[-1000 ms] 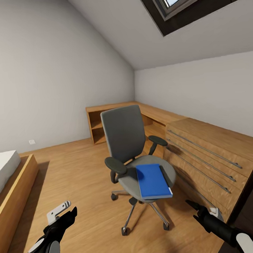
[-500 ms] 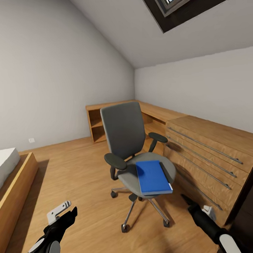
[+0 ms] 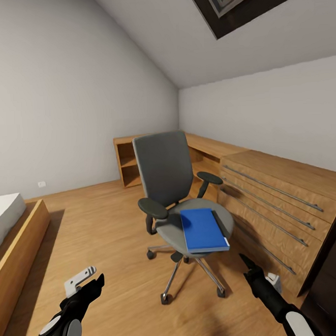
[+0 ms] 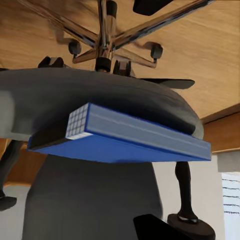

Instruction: In the bedroom, organize the workspace by keeping the computer under the desk, ensuring the monitor is on the desk, placing the keyboard on the desk next to the monitor, placing the mouse on the desk next to the keyboard, moving the folder from the swivel chair onto the desk next to the mouse, stacking the notebook on top of the folder with the pen on top of the notebook, and positioning the swivel chair next to the desk.

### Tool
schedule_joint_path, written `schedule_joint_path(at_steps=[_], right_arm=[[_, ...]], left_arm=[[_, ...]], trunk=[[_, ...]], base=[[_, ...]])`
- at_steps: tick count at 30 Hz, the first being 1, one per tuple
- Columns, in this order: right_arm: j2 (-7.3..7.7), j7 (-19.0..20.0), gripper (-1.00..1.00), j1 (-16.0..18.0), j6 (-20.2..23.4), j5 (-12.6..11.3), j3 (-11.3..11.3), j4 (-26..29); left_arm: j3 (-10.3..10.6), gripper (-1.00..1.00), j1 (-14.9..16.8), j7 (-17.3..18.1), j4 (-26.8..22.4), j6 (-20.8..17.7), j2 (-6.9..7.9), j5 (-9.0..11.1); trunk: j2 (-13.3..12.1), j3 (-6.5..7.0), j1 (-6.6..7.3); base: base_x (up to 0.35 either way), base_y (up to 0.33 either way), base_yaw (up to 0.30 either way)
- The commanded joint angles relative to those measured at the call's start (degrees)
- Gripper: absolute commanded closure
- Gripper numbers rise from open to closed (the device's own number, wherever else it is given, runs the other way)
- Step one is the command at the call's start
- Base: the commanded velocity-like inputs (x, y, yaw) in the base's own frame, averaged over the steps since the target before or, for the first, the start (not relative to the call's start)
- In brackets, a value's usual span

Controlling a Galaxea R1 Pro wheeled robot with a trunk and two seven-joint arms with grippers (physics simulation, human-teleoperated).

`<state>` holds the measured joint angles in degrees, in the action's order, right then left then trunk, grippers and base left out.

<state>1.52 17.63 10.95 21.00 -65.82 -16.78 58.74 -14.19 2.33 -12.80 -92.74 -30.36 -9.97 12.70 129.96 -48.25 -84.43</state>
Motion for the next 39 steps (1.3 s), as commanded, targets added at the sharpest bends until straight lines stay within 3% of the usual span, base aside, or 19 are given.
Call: schedule_joint_path(at_steps=[1,11,32,39], right_arm=[[-0.02,0.07,-1.00,0.04,0.44,-0.66,-0.12,-0.01],[-0.07,0.04,-1.00,0.04,0.52,-1.55,-0.08,-0.03],[-0.12,0.03,-1.00,0.04,0.48,-1.51,1.10,-0.04],[-0.13,0.05,-1.00,0.04,0.45,-1.50,1.45,-0.03]], left_arm=[[0.11,-1.00,0.04,-0.38,-0.08,-0.23,-0.03,0.60],[0.63,-1.00,0.04,-0.38,-0.08,-0.23,-0.03,0.58],[0.63,-1.00,0.04,-0.22,-0.04,-0.14,0.01,0.53],[0.59,-1.00,0.04,-0.16,0.00,0.00,0.03,0.50]], trunk=[[0.44,-0.24,-0.22],[4.45,-2.04,-2.41],[4.45,-2.04,-2.41],[4.45,-2.04,-2.41]], base=[[0.000,0.000,0.000],[0.000,0.000,0.000],[0.002,0.000,0.000],[0.181,0.041,0.000]])
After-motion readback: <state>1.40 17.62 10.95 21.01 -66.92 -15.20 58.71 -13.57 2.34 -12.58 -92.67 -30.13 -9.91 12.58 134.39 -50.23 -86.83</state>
